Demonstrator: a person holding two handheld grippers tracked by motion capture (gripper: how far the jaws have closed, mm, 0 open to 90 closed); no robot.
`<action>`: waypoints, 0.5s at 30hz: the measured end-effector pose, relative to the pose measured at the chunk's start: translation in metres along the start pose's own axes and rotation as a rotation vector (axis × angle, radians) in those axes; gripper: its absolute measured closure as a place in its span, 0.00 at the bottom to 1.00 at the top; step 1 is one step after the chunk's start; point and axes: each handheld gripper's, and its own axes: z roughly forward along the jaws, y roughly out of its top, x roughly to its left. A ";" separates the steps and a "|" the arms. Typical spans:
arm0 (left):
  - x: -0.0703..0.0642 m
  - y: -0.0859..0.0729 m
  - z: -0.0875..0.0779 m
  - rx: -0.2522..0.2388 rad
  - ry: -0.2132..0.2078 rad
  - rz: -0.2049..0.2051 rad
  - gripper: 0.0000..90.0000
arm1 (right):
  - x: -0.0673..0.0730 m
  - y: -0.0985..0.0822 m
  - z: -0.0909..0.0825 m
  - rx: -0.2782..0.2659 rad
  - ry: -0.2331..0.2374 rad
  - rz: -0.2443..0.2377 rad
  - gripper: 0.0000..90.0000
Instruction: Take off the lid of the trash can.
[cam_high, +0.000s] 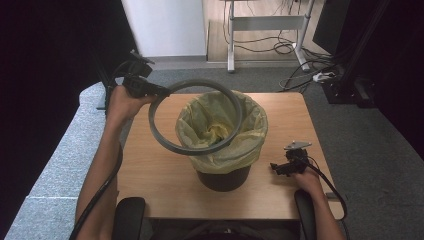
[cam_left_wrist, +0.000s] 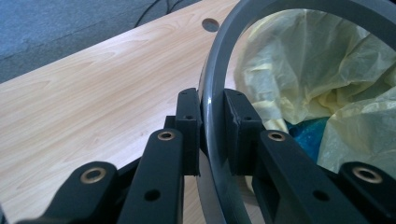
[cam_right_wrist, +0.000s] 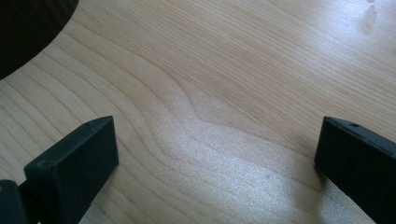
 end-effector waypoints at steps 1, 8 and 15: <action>0.002 -0.001 -0.002 -0.001 0.003 -0.004 0.86 | 0.000 0.000 0.000 0.000 0.000 0.001 0.00; 0.014 -0.013 -0.014 -0.006 0.018 -0.035 0.86 | 0.000 0.000 0.000 -0.002 -0.003 0.000 0.00; 0.025 -0.024 -0.025 -0.016 0.033 -0.065 0.86 | 0.000 0.000 0.000 -0.002 -0.003 0.000 0.00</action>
